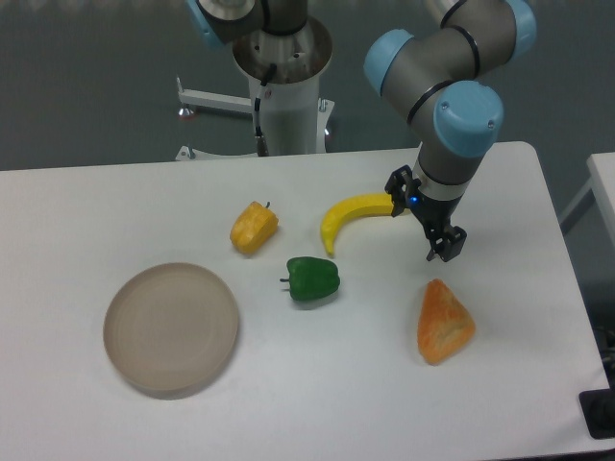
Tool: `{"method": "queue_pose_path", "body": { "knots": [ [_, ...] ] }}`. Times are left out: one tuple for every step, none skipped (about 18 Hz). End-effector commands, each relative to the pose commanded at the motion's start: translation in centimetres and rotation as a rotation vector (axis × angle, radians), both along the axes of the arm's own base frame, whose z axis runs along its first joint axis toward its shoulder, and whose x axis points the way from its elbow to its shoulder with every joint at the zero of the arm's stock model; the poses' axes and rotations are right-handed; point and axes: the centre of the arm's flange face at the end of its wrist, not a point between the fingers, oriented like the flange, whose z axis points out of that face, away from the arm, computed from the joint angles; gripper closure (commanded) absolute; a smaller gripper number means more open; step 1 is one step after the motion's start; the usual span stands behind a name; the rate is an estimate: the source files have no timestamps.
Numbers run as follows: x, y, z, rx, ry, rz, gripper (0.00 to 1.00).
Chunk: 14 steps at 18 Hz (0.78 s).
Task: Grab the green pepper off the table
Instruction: 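Move the open gripper over the green pepper and lower onto it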
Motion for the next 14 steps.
{"method": "queue_pose_path", "body": {
  "knots": [
    [0.0,0.0,-0.1,0.0,0.0,-0.002,0.0],
    [0.0,0.0,-0.1,0.0,0.0,0.002,0.0],
    [0.0,0.0,-0.1,0.0,0.0,0.0,0.0],
    [0.2,0.1,-0.1,0.001,-0.005,-0.003,0.0],
    [0.3,0.0,-0.2,0.004,-0.012,-0.003,0.0],
    [0.3,0.1,-0.3,0.008,-0.016,0.0,0.0],
    [0.9,0.4,-0.5,0.008,-0.02,-0.006,0.0],
    [1.9,1.1,-0.6,0.007,-0.022,-0.019,0.0],
    [2.8,2.0,-0.9,0.02,-0.012,-0.039,0.0],
    [3.2,2.4,-1.3,0.03,-0.004,-0.05,0.0],
    [4.2,3.1,-1.7,0.042,-0.003,-0.066,0.0],
    [5.3,3.7,-2.1,0.047,-0.002,-0.084,0.0],
    [6.0,3.9,-2.7,0.044,-0.006,-0.093,0.0],
    [6.7,4.0,-3.3,0.038,-0.015,-0.102,0.0]
  ]
}}
